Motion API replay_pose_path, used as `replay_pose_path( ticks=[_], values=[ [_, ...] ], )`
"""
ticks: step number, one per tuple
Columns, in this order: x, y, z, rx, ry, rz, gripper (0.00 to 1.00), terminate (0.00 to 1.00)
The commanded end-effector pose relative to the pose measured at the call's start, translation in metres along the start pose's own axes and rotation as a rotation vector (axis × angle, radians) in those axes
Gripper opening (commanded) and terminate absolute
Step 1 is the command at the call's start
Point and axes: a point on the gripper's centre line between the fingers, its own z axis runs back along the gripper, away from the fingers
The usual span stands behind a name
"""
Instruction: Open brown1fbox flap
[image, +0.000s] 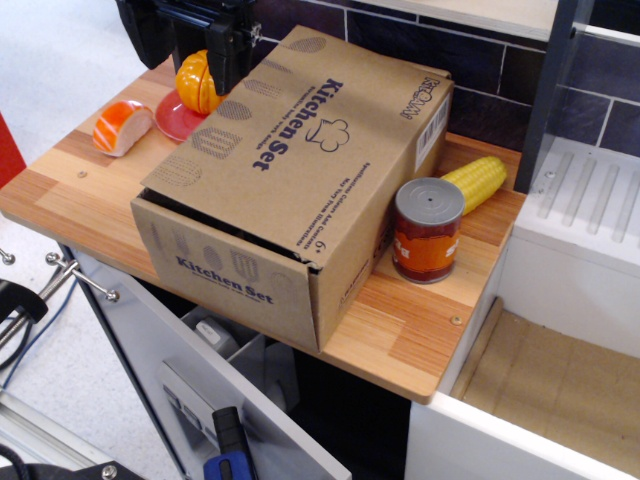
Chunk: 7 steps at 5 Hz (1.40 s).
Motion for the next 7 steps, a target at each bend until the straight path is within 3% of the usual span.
replay_pose_path(
  ticks=[1, 2, 5, 7],
  values=[
    [0.0, 0.0, 0.0, 0.0, 0.0, 0.0, 1.0, 0.0],
    [-0.003, 0.003, -0.008, -0.135, -0.022, 0.015, 1.0, 0.0],
    [-0.006, 0.009, -0.027, -0.358, -0.083, 0.016, 1.0, 0.0],
    [-0.005, -0.004, -0.026, -0.433, -0.093, 0.046, 1.0, 0.0]
  ],
)
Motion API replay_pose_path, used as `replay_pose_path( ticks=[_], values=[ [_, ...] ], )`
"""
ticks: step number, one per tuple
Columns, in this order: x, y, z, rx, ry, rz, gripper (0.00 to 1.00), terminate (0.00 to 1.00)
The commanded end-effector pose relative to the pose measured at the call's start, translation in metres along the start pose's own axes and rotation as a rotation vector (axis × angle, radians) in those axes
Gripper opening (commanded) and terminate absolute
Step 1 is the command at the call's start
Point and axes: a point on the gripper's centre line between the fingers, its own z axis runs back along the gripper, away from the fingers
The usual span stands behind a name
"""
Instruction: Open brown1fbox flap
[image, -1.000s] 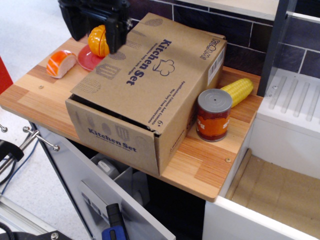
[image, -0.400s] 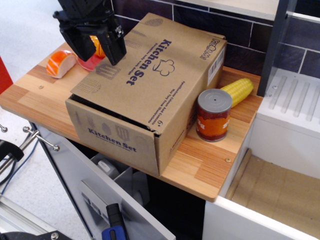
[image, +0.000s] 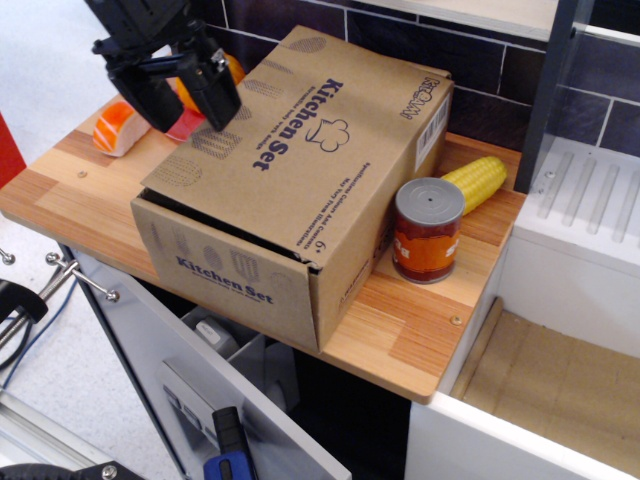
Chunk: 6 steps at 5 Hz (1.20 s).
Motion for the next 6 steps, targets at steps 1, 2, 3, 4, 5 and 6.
replay_pose_path(
  ticks=[1, 2, 3, 4, 5, 6],
  values=[
    [0.005, -0.021, 0.004, -0.028, -0.047, 0.017, 1.0, 0.0],
    [0.004, -0.029, 0.001, -0.054, -0.051, 0.047, 1.0, 0.0],
    [0.007, -0.035, 0.003, -0.064, -0.049, 0.059, 1.0, 0.0],
    [0.011, -0.05, 0.015, -0.034, -0.039, 0.062, 1.0, 0.0],
    [0.016, -0.064, 0.029, 0.001, -0.029, 0.048, 1.0, 0.0],
    [0.022, -0.076, 0.043, 0.067, 0.004, 0.011, 1.0, 0.0]
  ],
)
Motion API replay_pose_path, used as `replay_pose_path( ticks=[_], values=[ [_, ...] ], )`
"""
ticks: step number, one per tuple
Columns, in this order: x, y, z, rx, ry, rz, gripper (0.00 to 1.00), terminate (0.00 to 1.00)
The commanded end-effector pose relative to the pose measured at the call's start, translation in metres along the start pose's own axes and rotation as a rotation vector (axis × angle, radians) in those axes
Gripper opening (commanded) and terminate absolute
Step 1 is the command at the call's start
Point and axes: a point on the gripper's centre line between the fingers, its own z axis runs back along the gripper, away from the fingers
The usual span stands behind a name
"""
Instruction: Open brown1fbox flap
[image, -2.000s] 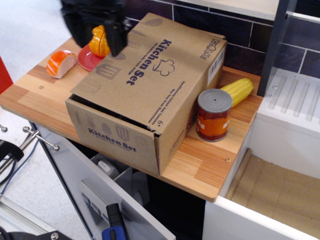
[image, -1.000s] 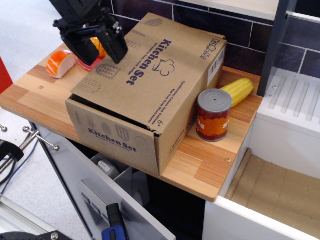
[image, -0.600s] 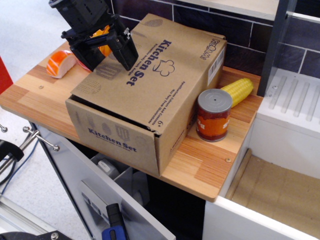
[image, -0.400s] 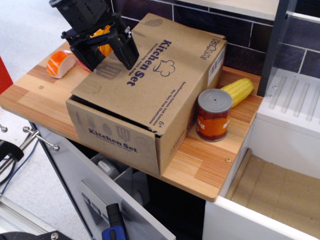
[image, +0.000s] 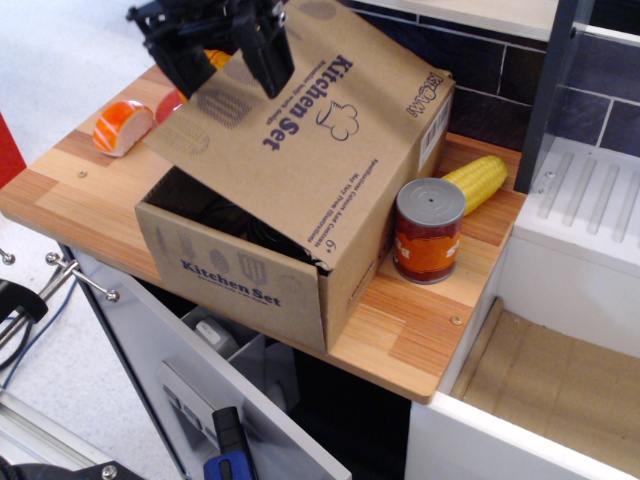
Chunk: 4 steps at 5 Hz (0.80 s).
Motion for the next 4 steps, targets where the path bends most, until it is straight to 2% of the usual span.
replay_pose_path(
  ticks=[1, 3, 4],
  values=[
    [0.017, -0.036, 0.033, 0.117, -0.038, -0.077, 1.0, 0.0],
    [0.013, -0.086, 0.044, 0.277, -0.047, -0.092, 1.0, 0.0],
    [0.007, -0.11, 0.034, 0.371, -0.05, -0.113, 1.0, 0.0]
  ],
)
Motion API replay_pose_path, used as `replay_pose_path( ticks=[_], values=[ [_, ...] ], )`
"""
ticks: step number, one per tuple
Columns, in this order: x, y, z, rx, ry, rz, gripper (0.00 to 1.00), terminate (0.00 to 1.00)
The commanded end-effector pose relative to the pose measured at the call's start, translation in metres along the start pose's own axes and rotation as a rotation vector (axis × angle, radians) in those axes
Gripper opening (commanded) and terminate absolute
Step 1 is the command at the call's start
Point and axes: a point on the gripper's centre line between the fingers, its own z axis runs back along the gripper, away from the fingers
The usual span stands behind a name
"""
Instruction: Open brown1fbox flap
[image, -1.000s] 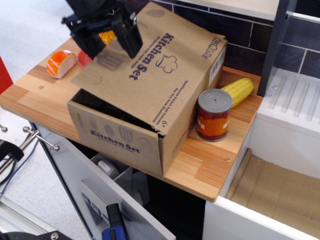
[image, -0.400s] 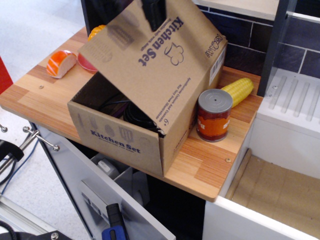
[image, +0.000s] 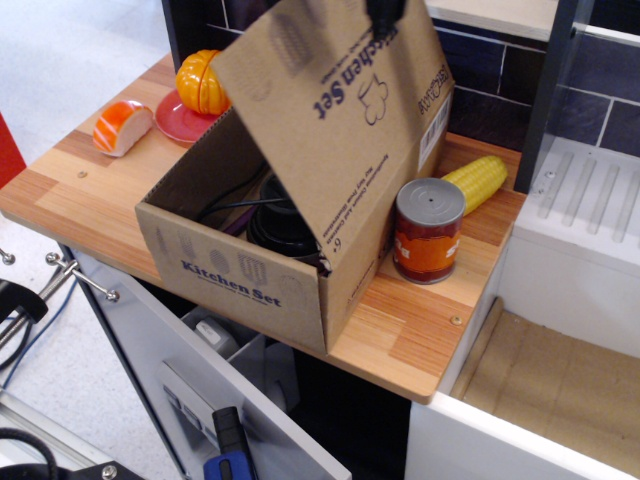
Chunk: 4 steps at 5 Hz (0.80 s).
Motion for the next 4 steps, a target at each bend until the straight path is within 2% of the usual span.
replay_pose_path(
  ticks=[1, 2, 3, 4],
  values=[
    [-0.004, -0.041, 0.008, 0.126, -0.068, -0.038, 1.0, 0.0],
    [-0.006, -0.067, 0.003, 0.253, -0.038, -0.072, 1.0, 0.0],
    [-0.007, -0.087, -0.004, 0.32, -0.017, -0.1, 1.0, 0.0],
    [-0.008, -0.103, -0.013, 0.359, -0.011, -0.106, 1.0, 0.0]
  ],
)
